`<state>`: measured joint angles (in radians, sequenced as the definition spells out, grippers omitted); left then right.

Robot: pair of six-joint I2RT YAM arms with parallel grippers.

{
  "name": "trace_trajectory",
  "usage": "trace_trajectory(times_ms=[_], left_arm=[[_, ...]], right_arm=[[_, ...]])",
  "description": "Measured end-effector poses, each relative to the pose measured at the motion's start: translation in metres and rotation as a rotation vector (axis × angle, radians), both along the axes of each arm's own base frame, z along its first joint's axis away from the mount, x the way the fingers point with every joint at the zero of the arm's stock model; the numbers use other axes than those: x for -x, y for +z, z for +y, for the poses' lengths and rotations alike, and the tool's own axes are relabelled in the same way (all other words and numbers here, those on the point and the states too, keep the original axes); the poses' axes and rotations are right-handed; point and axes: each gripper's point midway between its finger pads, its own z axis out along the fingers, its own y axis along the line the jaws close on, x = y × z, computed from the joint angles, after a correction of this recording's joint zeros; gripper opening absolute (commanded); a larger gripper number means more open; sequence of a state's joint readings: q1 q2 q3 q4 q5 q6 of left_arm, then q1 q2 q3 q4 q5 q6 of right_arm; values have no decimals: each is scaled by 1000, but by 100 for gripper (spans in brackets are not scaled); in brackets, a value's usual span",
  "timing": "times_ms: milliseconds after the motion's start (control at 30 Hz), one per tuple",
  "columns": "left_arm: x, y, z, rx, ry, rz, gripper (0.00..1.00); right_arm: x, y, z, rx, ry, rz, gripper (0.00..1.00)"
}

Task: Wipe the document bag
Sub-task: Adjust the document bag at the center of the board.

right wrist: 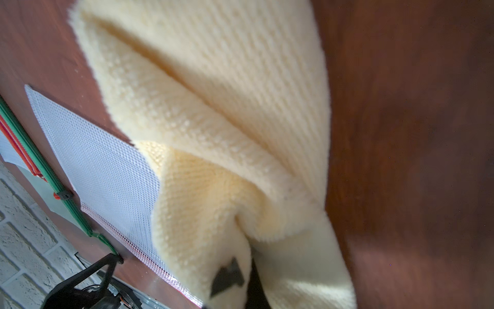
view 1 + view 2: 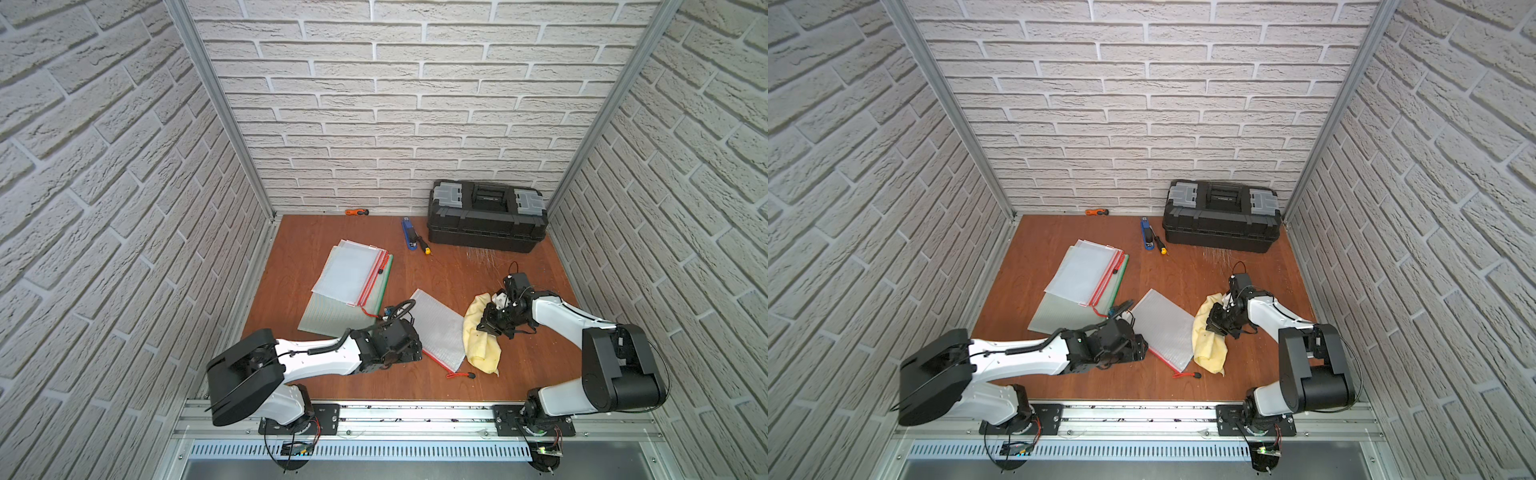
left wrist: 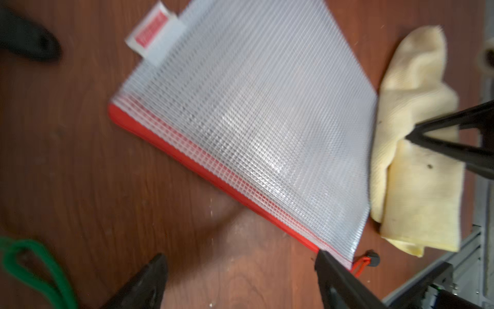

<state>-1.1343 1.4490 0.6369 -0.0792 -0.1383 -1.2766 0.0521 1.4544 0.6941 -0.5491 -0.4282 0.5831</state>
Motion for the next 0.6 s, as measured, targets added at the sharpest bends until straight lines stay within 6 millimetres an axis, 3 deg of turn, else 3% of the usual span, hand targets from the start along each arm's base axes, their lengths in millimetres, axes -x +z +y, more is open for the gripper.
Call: trace_trajectory(times_ms=[167,267,467,600], left_arm=[[-7,4,-43,100,24,-2,83],[-14,5,-60,156,44,-8,75],[-18,2,-70,215,78,-1,61],[-19,0,-70,218,92,1,60]], right_arm=[[10,-4,8,-22,17,6,2],[12,-3,7,-18,17,-1,2],[14,4,6,-8,18,-19,2],[15,3,6,-12,19,-16,2]])
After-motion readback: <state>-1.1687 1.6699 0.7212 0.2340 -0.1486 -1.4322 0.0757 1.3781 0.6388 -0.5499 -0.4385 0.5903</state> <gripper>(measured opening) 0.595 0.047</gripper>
